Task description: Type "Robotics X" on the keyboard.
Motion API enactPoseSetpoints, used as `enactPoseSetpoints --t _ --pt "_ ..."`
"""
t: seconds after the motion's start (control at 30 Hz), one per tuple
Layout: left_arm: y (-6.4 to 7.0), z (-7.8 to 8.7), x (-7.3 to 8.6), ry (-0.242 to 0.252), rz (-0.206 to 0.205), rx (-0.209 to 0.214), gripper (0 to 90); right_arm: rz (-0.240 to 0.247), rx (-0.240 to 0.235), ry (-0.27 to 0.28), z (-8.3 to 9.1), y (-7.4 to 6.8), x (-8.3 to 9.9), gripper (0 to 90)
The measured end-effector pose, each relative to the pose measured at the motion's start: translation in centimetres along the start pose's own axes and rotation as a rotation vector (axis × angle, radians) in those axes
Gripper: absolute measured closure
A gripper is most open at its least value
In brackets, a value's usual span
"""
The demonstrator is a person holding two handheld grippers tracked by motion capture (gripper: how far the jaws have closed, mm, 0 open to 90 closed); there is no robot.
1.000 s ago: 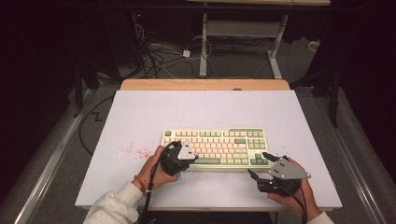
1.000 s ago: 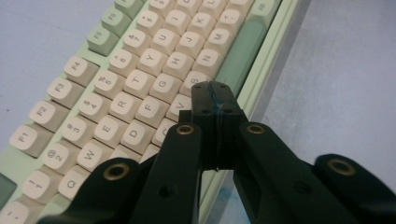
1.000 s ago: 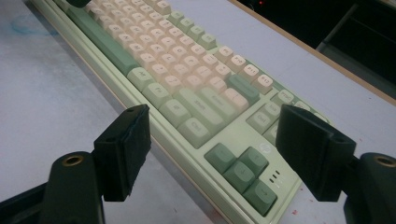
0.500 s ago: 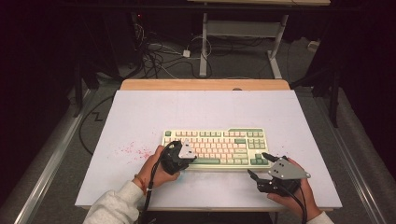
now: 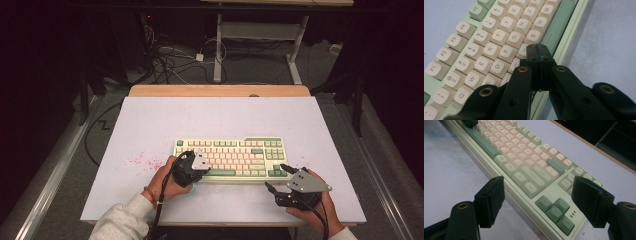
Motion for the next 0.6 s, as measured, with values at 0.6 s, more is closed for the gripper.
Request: enactPoseSetpoints --t 0.6 --pt "0.1 0.5 -0.4 0.036 -0.006 -0.011 87.2 0.007 -0.003 -0.003 0.0 0.0 0.0 27.0"
Point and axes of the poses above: each handheld gripper's, and its own axes: z roughly backward along the jaws, x roughly out of its underside, y roughly to its right, the point moved 3 cm from there along -z, roughly forward along the jaws, and after that the axes turned 8 degrees about y, right-handed, at the moved point
